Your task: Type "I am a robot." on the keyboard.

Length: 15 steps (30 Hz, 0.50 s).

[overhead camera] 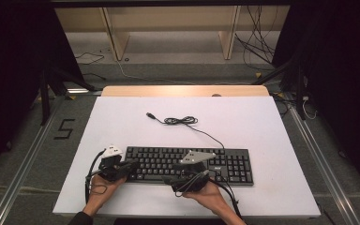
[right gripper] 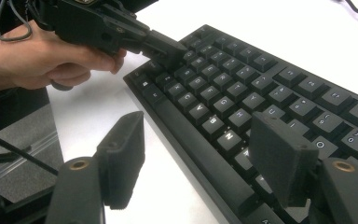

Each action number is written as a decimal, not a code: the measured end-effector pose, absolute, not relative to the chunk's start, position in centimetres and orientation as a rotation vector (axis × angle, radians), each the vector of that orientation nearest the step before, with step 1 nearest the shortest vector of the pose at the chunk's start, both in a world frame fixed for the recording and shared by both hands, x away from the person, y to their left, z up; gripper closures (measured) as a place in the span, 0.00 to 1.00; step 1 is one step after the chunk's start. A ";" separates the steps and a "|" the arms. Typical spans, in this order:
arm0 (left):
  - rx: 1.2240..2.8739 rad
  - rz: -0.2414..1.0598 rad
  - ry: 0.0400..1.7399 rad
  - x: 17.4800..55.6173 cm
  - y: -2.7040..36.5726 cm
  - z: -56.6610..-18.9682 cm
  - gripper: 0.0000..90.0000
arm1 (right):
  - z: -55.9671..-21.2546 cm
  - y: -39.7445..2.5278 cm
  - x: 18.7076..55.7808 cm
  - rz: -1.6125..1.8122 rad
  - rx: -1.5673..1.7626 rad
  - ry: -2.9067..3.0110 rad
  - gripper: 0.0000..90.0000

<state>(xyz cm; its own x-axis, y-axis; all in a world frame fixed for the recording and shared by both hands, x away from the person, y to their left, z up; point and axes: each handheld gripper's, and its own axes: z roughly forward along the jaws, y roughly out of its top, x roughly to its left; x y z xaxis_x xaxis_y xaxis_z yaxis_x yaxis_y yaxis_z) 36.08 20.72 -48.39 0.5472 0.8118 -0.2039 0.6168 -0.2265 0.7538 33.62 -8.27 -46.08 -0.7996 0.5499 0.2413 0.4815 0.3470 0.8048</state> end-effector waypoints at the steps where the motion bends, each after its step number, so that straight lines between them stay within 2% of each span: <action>1: 1.944 0.289 1.161 36.1 20.7 -48.4 0.99 | -46.1 -8.3 33.6 1.466 0.964 2.518 0.41; 13: 1.942 0.277 1.170 36.1 20.7 -48.6 0.99 | -46.0 -8.2 33.6 1.469 0.966 2.513 0.41; 15: 1.941 0.277 1.165 36.0 20.6 -48.5 0.96 | -45.9 -8.2 33.6 1.468 0.965 2.512 0.41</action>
